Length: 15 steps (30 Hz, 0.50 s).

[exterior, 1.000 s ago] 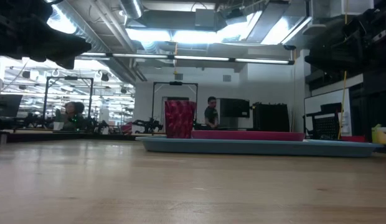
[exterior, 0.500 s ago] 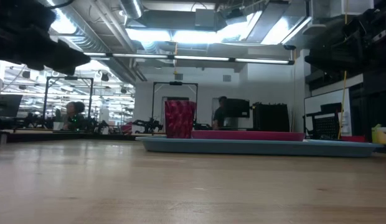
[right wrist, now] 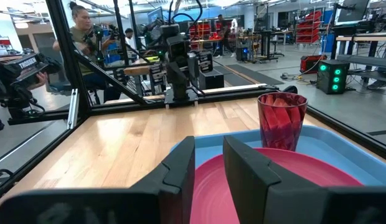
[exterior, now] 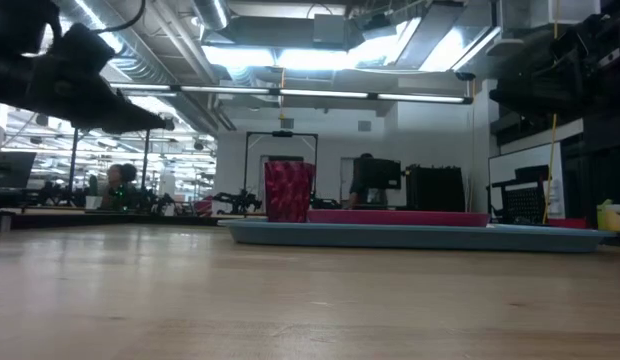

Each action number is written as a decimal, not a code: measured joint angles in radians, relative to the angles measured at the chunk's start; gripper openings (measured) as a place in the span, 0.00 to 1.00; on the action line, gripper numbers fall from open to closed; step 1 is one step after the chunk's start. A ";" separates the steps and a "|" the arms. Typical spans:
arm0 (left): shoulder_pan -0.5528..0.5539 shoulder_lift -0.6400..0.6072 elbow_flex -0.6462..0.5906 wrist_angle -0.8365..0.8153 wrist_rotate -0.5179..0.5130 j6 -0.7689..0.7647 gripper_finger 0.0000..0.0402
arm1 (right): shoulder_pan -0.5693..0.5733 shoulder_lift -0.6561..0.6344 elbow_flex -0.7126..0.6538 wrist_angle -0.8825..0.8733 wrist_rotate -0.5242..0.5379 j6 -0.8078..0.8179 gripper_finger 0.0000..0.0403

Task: Pick and place plate/cup/fork/spoon on tray
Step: Return to Home Position

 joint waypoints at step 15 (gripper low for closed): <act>0.018 0.030 0.000 -0.002 0.012 0.000 0.21 | 0.000 0.000 0.000 0.000 0.000 0.000 0.22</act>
